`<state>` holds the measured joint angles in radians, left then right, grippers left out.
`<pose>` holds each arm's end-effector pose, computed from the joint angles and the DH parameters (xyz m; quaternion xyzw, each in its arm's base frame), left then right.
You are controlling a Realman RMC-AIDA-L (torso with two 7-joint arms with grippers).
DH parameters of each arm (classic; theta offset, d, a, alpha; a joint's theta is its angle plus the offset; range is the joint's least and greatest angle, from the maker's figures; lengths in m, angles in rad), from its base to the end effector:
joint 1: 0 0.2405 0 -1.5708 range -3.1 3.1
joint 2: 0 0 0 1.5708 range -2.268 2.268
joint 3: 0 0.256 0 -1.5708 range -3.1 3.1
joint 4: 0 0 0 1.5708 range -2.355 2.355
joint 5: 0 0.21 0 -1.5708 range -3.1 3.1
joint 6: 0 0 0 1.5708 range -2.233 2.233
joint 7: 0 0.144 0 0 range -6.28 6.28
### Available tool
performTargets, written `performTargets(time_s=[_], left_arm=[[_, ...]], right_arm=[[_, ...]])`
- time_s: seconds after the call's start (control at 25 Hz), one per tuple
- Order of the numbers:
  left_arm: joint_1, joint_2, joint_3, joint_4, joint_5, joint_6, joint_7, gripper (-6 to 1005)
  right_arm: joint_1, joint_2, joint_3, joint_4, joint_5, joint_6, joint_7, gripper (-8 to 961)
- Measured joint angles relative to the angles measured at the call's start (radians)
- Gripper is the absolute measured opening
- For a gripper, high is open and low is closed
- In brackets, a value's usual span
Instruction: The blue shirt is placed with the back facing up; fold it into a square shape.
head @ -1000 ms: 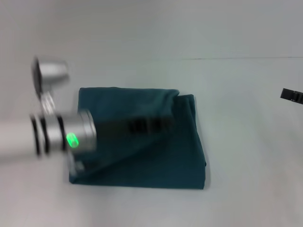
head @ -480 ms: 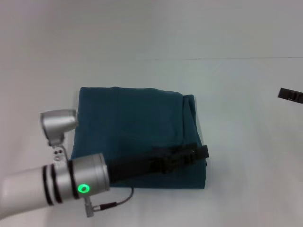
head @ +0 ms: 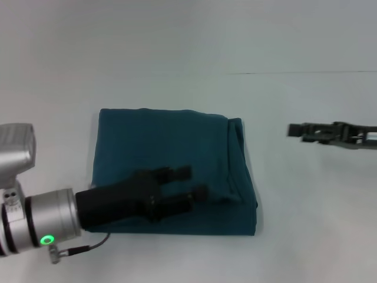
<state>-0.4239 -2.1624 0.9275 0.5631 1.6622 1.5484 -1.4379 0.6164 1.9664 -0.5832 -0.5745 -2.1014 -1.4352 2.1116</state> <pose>-0.2392 0.2925 -0.0508 -0.8816 -0.2974 -0.3608 0.0644 0.2831 0.3697 0.0393 -0.7938 0.5433 0.2431 0.1248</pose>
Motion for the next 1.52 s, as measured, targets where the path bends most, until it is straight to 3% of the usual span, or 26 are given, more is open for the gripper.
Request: performTargets(time_s=[0.24,0.36,0.56,0.96,1.52], left_arm=[[0.044,0.001,-0.016,0.081,0.136,0.004,0.140,713],[0.062,0.001,-0.031,0.125,0.210,0.012,0.166,712],[0.086,0.000,-0.053,0.199,0.298,0.028,0.169,709],[0.092,0.001,-0.101,0.221,0.332,0.042,0.186,709],[0.086,0.008,-0.125,0.222,0.358,0.042,0.211,709]], right_arm=[[0.075,0.028,-0.116,0.108,-0.002,0.079,0.052,781],[0.092,0.049,-0.152,0.118,-0.003,0.098,0.081,781],[0.099,0.062,-0.195,0.120,-0.003,0.101,0.147,781],[0.100,0.070,-0.237,0.153,-0.005,0.127,0.249,780],[0.114,0.107,-0.234,0.212,0.006,0.235,0.258,780]])
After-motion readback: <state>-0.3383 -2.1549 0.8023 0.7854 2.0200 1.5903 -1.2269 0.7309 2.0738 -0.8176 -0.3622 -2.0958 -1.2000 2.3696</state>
